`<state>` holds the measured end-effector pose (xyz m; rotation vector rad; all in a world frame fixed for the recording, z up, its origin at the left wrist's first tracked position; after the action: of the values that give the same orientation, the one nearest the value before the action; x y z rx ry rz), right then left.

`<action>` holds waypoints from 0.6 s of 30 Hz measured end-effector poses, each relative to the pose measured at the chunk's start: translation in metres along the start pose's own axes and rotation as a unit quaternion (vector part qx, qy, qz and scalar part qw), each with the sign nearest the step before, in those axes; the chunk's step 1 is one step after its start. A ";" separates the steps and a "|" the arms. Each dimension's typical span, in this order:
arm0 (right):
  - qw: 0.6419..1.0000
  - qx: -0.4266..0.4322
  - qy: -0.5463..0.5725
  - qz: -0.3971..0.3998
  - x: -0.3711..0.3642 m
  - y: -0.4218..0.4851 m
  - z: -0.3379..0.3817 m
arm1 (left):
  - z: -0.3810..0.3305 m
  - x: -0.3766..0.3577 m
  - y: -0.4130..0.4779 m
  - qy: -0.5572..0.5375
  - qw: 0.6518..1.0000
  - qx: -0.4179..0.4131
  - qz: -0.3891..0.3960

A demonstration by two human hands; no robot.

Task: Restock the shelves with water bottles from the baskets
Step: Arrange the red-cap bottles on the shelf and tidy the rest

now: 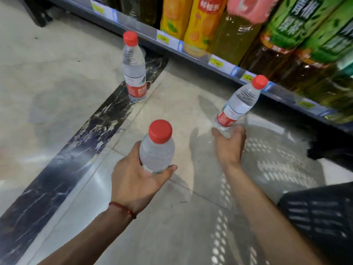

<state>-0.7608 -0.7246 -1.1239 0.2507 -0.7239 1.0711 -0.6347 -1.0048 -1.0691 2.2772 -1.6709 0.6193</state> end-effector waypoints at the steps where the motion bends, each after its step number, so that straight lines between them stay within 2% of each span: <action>1: 1.000 0.004 0.018 -0.011 0.001 0.009 0.003 | -0.004 -0.005 0.006 0.001 1.000 0.000 0.003; 5: 0.993 0.020 0.108 -0.038 0.000 0.037 0.011 | -0.015 -0.020 0.025 0.009 1.000 -0.004 0.016; 13: 0.986 0.019 0.148 -0.072 0.001 0.065 0.014 | -0.006 -0.027 0.040 0.017 1.000 0.017 0.002; 18: 0.984 0.017 0.161 -0.079 0.014 0.052 0.016 | -0.008 -0.024 0.040 0.015 1.000 0.013 -0.001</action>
<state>-0.8083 -0.6981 -1.1106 0.1551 -0.3880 0.9449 -0.6799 -0.9936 -1.0750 2.2749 -1.6571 0.6766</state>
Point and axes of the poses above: each hand's wrist, its own y-axis towards the middle knuckle, its own x-axis out of the back of the hand, z = x × y, the point moved 8 cm from there along y, towards the middle knuckle, and after that the axes turned 7 degrees about -y, right-handed, at the moved point
